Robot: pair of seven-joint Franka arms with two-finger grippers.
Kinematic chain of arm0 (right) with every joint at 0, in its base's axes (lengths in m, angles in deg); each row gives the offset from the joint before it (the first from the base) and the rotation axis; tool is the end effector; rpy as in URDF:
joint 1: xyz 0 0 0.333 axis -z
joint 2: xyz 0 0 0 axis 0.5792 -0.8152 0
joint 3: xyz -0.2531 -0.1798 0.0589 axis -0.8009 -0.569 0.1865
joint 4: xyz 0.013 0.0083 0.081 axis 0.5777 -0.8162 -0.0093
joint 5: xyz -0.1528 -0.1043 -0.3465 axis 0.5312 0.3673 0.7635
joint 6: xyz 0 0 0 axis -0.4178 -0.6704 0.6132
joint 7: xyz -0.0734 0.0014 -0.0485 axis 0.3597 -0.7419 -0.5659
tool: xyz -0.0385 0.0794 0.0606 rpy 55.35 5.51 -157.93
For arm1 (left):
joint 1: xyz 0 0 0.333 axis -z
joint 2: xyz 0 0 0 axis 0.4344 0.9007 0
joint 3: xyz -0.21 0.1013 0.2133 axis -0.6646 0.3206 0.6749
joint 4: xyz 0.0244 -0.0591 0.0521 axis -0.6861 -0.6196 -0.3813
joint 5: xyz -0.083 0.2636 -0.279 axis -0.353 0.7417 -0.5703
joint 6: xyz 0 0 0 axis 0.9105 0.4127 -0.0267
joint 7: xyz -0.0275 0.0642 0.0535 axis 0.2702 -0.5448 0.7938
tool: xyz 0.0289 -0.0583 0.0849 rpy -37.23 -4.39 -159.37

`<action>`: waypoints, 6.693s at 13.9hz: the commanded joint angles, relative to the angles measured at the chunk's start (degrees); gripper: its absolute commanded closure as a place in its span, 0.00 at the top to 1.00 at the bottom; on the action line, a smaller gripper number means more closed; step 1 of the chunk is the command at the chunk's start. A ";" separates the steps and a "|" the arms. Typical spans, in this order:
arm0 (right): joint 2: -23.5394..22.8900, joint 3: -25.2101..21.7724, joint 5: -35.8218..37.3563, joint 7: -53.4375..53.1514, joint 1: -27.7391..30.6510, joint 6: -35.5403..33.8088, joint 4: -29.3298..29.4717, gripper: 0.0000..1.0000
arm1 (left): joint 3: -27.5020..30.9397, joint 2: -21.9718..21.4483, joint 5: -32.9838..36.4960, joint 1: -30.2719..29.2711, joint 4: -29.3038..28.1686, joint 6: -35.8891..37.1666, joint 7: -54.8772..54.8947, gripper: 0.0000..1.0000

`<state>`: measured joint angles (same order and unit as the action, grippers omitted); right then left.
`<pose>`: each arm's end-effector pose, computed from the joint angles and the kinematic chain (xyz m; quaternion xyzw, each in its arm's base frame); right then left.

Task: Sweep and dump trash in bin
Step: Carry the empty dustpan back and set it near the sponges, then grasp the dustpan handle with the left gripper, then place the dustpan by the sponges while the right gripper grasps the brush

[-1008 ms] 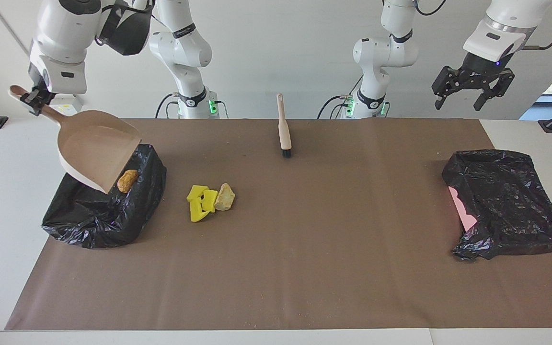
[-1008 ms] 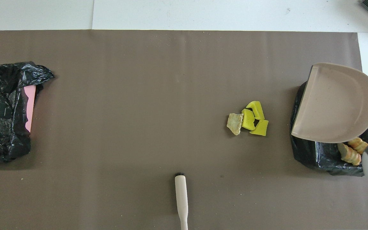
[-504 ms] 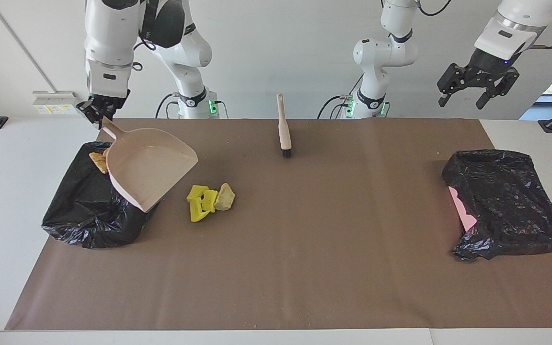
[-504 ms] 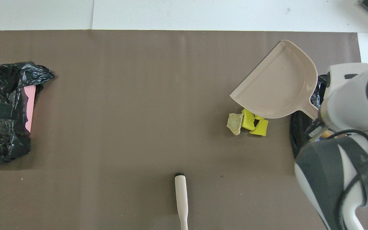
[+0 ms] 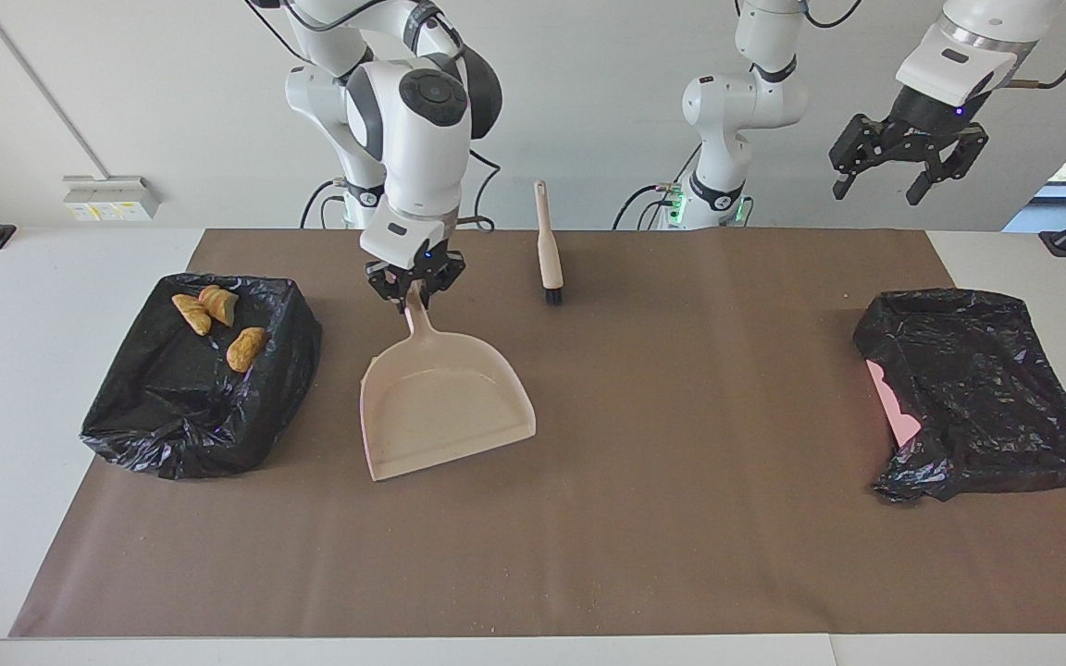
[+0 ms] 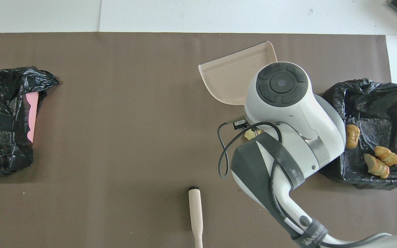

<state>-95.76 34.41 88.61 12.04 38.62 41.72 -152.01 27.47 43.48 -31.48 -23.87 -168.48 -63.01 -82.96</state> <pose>0.5705 0.2671 0.4822 0.9937 0.0895 -0.0070 0.0673 0.5098 -0.0550 0.7007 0.9973 -0.0713 0.0114 0.0149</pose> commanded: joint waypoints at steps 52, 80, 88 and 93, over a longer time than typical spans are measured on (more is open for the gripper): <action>37.86 2.78 -46.48 -4.99 -23.96 20.10 -53.95 1.00 | -2.07 29.18 9.17 31.49 -6.59 -39.08 -38.59 1.00; 33.63 2.34 -41.65 -11.94 -25.48 19.52 -52.66 0.00 | -1.98 21.74 9.08 24.58 -14.49 -30.91 18.45 0.00; 44.98 1.90 -40.60 -0.08 -8.62 -1.41 -47.56 0.00 | -2.07 17.25 9.08 27.65 -24.78 -39.53 32.14 0.00; 44.28 0.85 -33.67 5.36 8.34 -3.01 -43.68 0.00 | -1.98 16.38 9.17 30.20 -28.39 -40.75 32.58 0.00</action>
<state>-50.61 34.71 52.59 14.26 40.85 39.55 -197.07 24.80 62.46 -23.05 5.16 -193.04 -101.90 -51.22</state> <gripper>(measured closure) 0.736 0.687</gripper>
